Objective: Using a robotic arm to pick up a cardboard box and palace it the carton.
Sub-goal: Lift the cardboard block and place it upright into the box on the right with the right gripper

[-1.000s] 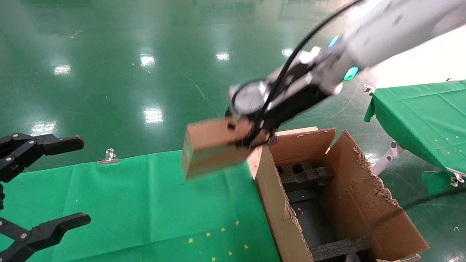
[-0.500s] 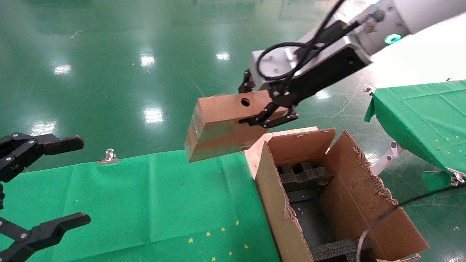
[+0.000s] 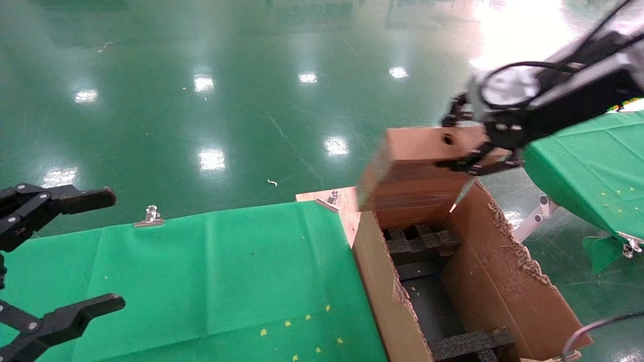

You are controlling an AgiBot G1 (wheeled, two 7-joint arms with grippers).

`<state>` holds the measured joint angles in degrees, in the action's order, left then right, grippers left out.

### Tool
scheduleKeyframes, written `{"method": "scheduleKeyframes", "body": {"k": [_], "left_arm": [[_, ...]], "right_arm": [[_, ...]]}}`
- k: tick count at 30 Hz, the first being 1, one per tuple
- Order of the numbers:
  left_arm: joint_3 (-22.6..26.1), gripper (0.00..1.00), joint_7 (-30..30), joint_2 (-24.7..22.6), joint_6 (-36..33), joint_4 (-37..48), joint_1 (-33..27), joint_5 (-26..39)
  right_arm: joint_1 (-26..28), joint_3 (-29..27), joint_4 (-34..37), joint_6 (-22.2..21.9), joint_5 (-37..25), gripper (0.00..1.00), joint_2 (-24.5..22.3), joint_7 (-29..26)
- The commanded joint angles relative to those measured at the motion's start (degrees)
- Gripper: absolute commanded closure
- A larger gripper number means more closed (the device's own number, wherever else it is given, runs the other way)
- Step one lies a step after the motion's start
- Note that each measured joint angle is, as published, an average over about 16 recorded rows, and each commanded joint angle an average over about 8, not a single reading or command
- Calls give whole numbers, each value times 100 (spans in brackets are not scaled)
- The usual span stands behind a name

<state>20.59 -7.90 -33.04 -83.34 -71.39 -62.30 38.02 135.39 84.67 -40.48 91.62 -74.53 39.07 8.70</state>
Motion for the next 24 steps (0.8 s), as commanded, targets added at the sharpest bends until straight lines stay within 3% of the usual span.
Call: {"method": "scheduleKeyframes", "body": {"k": [1, 13, 24], "left_arm": [[0, 0, 0, 0, 0, 0, 0, 0], [0, 0, 0, 0, 0, 0, 0, 0], [0, 0, 1, 1, 2, 2, 1, -1]], "right_arm": [[156, 240, 1, 4, -12, 100, -171, 10], [456, 1471, 118, -33, 250, 100, -864, 38], [388, 1865, 156, -101, 458, 100, -935, 92]]}}
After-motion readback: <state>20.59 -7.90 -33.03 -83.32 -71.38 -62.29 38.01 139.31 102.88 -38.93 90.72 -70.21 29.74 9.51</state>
